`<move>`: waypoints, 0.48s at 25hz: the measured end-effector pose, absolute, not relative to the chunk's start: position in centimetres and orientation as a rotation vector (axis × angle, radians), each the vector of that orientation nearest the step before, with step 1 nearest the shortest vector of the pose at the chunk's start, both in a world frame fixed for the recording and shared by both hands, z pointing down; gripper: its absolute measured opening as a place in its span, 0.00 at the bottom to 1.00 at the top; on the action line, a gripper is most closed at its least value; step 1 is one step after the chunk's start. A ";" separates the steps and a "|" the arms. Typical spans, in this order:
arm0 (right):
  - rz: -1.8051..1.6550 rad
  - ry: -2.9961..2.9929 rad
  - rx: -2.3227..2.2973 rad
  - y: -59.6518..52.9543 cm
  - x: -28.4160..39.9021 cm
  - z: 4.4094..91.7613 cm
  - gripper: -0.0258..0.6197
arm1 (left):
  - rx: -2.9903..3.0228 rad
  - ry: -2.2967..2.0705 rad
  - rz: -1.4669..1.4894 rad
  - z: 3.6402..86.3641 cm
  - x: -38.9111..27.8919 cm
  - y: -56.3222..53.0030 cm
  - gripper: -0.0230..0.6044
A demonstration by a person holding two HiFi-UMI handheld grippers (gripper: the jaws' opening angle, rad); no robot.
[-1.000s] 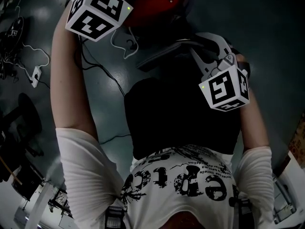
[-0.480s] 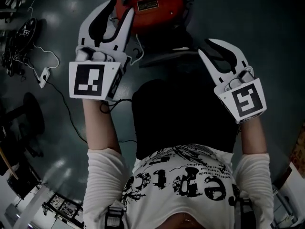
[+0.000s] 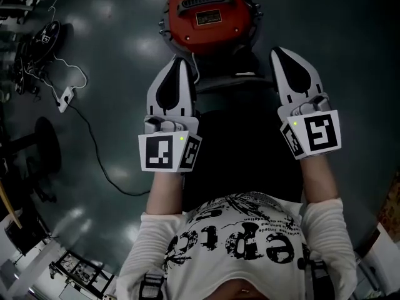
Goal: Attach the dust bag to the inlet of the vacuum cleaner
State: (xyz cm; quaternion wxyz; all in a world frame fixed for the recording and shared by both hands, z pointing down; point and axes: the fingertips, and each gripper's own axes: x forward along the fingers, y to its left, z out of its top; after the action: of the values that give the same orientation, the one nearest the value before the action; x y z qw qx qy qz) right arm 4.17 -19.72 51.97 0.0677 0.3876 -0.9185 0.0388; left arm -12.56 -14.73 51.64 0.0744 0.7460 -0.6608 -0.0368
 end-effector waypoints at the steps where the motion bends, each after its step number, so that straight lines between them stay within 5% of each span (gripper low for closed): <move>1: 0.125 -2.767 1.170 -20.0 4.0 51.4 0.04 | 2.245 -1.985 -0.086 51.1 -12.6 -14.9 0.04; 12: 0.085 -2.738 1.242 -20.9 4.7 28.1 0.04 | 2.137 -2.001 -0.007 29.2 -13.8 -14.9 0.04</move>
State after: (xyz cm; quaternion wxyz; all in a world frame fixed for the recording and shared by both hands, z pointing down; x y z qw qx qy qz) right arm 4.75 -20.93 28.05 0.0668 0.4119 -0.9083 0.0280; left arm -13.81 -14.94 29.22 0.1066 0.7258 -0.6796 -0.0022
